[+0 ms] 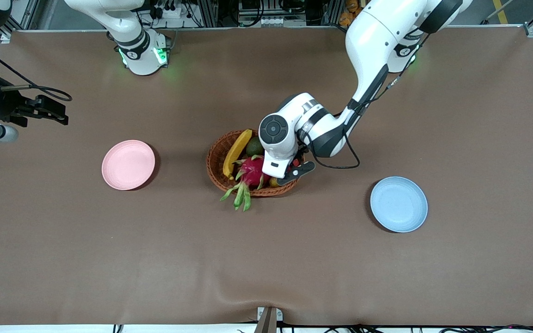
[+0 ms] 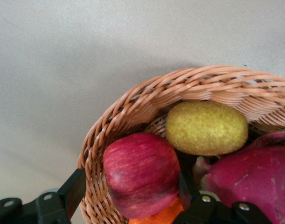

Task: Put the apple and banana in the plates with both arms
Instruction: 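Lower the left gripper onto the red apple and close it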

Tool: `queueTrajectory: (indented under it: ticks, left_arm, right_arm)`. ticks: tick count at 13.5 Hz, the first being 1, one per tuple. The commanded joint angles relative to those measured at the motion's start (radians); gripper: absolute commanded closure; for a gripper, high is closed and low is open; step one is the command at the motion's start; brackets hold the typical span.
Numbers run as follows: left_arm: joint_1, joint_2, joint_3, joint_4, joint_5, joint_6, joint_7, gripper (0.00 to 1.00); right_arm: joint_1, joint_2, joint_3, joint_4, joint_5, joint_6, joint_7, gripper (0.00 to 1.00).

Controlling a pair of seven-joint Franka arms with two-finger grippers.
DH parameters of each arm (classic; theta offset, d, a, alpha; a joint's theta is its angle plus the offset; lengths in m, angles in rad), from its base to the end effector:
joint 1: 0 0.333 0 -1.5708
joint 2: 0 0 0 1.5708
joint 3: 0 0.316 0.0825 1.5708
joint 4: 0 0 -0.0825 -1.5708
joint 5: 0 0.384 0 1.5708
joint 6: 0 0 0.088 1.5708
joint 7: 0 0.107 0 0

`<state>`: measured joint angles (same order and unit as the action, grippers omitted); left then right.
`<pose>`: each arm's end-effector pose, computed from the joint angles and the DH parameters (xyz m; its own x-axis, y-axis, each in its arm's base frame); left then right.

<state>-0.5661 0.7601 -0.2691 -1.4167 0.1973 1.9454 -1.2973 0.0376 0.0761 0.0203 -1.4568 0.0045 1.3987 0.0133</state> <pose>0.5061 -0.4890 0.2430 0.9066 0.4157 -0.0727 0.3969 -0.8984 -0.1879 0.5588 0.0325 0.6210 0.9900 0.0450 -0.1338 0.0448 -0.9990 -0.0043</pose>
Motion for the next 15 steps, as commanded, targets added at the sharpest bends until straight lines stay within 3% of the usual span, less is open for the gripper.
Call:
queueTrajectory:
  ticks: [1,12,13,15]
  left_arm:
    - [-0.014,-0.012,0.004,-0.001,0.027,-0.023,-0.025,0.11]
    - [-0.012,0.019,0.007,0.001,0.047,0.026,-0.008,0.17]
    - [-0.012,0.019,0.007,0.001,0.047,0.026,-0.007,0.24]
    - [-0.012,0.024,0.007,0.001,0.047,0.029,-0.007,0.50]
  right_arm:
    - [0.004,0.005,0.000,0.009,0.006,-0.012,0.010,0.00]
    - [0.013,0.016,0.000,0.010,0.008,-0.044,0.013,0.00]
    - [0.012,0.017,0.000,0.010,0.008,-0.043,0.013,0.00]
    - [0.015,0.017,0.000,0.010,0.008,-0.044,0.014,0.00]
